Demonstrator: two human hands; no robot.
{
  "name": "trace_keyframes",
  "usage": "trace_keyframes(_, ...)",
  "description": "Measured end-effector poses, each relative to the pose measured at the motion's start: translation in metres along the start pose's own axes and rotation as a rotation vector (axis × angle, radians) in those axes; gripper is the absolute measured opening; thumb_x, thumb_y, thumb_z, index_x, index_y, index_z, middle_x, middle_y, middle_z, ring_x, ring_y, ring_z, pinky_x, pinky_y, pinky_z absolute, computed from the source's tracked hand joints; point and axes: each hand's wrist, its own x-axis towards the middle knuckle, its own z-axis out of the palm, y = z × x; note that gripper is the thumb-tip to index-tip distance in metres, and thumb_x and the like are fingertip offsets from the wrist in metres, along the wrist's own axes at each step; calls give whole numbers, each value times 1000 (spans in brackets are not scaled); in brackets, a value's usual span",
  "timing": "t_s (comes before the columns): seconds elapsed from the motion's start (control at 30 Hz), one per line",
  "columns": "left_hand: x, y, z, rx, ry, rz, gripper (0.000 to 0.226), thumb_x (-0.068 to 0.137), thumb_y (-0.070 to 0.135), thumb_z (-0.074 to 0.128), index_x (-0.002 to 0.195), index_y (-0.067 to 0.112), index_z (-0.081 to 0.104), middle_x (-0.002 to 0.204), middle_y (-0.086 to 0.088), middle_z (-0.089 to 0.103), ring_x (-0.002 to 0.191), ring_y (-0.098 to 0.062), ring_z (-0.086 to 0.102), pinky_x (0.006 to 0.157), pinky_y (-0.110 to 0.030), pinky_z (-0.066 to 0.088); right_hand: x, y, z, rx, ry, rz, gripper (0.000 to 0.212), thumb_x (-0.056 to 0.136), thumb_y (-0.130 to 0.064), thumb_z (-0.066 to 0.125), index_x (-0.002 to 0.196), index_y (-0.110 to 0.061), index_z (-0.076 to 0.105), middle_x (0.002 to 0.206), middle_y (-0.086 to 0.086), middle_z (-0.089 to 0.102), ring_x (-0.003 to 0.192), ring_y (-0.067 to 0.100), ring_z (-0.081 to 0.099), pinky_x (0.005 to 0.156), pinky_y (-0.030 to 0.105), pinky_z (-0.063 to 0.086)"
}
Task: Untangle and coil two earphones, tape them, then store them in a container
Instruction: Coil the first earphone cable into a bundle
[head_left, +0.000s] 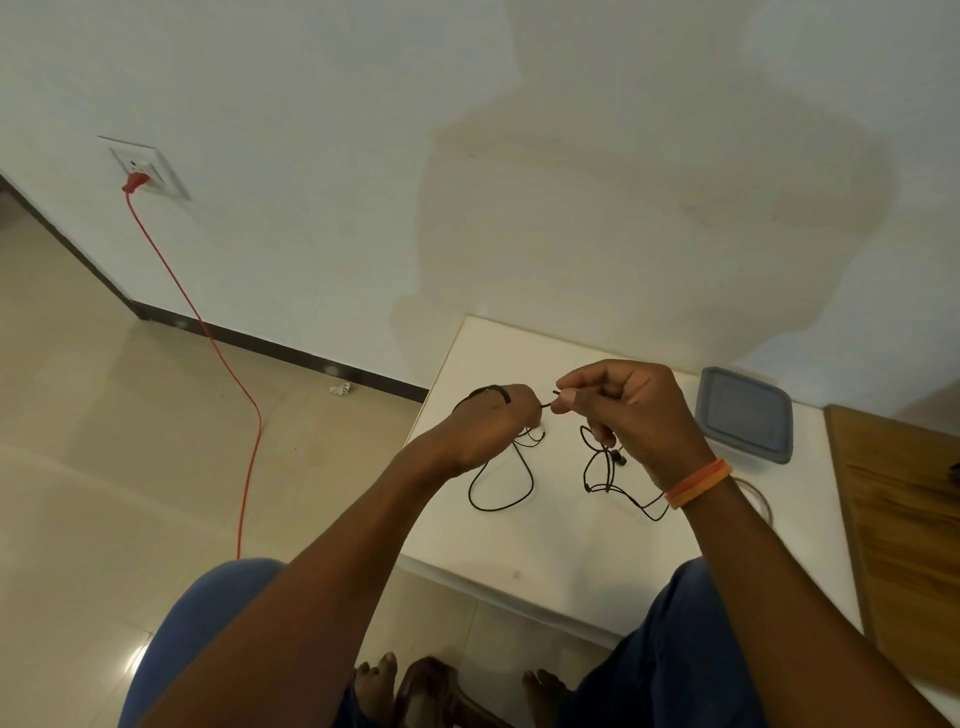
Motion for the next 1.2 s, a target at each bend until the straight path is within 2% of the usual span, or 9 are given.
trace_keyframes(0.07,0,-4,5,147,10,-5,20,78,41,47,73,23,54,72,-1,58,66,-13,48,62,-30,39,-1,-2,0,70,-36,3,13,88,-7,66,96,-13,74,79,11,75,48,14,38,44,22,34)
trace_keyframes(0.2,0,-15,15,337,44,-7,26,94,48,50,86,23,48,73,10,52,66,-8,49,56,-27,34,-1,-4,0,160,-63,19,13,91,-5,61,99,-8,71,72,15,69,49,20,30,46,27,26)
trace_keyframes(0.37,-2,-18,24,491,-34,-103,64,99,52,44,135,1,30,95,-3,58,94,-22,58,72,-32,41,0,-4,4,146,-97,25,15,94,-8,58,98,-10,72,61,12,62,46,19,30,44,26,25)
trace_keyframes(0.5,-4,-13,28,529,-196,-157,58,101,56,34,111,4,55,91,-12,66,89,-30,63,75,-34,46,0,-4,8,22,-73,10,15,96,-14,58,99,-15,72,63,8,66,54,23,36,46,25,30)
trace_keyframes(0.57,-7,-7,30,416,-335,-172,58,100,59,30,93,10,60,76,-11,67,62,-24,56,60,-29,45,1,-3,8,-70,-37,4,13,96,-15,58,98,-16,72,69,7,70,51,13,41,47,24,35)
trace_keyframes(0.7,-16,9,35,101,-586,-91,64,99,65,26,95,15,66,65,-5,67,36,-10,29,40,-19,28,2,0,9,-114,26,-21,11,93,-14,62,96,-15,73,71,6,72,50,1,49,47,18,38)
trace_keyframes(0.87,-25,27,31,-174,-773,-3,69,101,60,24,100,7,68,95,-22,74,48,-19,65,47,-23,53,3,1,10,-77,10,-13,11,90,-23,67,91,-14,74,69,4,72,61,6,59,48,18,41)
trace_keyframes(1.1,-23,32,12,-639,-559,258,55,104,47,33,101,4,67,81,-14,76,24,-3,38,32,-9,29,4,-1,24,342,-164,179,15,75,-21,62,84,-11,68,83,13,68,79,27,64,81,45,51)
trace_keyframes(1.2,-21,33,3,-859,-459,297,41,104,42,36,109,20,70,87,-11,77,29,-3,48,36,-10,40,2,3,42,292,-177,177,15,75,-37,57,73,-27,69,64,-7,63,66,19,59,66,37,51)
